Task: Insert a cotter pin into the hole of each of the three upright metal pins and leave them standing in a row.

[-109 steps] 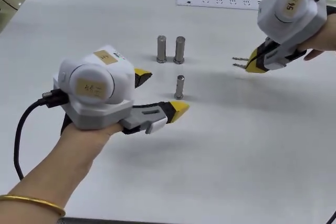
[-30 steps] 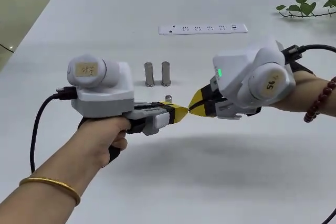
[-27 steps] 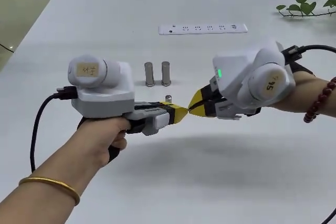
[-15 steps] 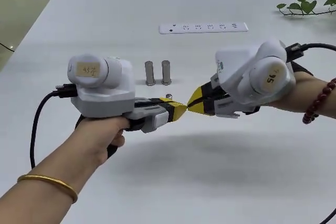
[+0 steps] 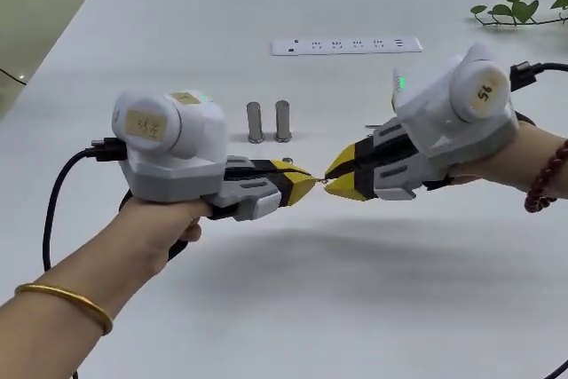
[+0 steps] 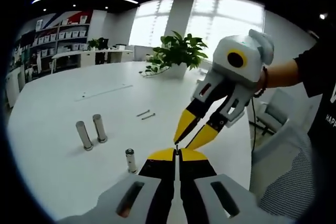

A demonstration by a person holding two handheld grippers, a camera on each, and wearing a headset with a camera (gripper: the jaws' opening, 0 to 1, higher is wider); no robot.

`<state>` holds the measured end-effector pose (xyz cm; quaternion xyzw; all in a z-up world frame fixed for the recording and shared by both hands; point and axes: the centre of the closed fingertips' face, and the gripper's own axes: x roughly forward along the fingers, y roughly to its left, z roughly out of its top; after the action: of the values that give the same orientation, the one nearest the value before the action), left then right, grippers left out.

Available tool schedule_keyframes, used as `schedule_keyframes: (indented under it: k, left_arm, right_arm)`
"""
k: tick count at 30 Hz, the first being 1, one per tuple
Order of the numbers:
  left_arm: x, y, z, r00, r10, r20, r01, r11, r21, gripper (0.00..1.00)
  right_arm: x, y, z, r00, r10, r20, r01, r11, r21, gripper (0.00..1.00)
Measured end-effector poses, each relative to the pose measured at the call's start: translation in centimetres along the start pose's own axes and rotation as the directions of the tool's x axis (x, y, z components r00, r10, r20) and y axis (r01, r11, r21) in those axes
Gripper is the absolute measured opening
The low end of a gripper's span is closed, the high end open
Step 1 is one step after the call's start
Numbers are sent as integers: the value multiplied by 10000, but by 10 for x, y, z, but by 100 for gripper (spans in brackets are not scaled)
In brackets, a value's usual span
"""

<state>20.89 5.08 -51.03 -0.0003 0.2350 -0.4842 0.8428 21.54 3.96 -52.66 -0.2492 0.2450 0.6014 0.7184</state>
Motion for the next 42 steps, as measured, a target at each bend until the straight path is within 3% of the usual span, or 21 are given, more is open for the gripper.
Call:
schedule_keyframes:
  k: [7, 10, 18, 29, 42]
  left_arm:
    - [0, -6, 2, 9985, -514, 196, 504, 9974, 516, 0]
    - [-1, -12, 1, 9961, -861, 214, 848, 9950, 535, 0]
    - [-3, -26, -1, 9876, -1541, 301, 1517, 9860, 698, 0]
    - [-3, -28, -4, 9847, -1710, 350, 1688, 9840, 570, 0]
    - [-1, -27, -10, 9866, -1610, 263, 1591, 9851, 649, 0]
  right_arm:
    - [-4, 8, 2, 9973, 346, 650, -415, 9932, 1089, 6]
    - [-6, 12, 1, 9972, 331, 669, -406, 9926, 1143, 5]
    - [-6, 30, 4, 9921, 872, 901, -977, 9881, 1191, 4]
    - [-3, 35, 3, 9932, 1028, 547, -1077, 9896, 959, 0]
    - [1, 34, -5, 9932, 1119, -324, -1125, 9935, -174, 0]
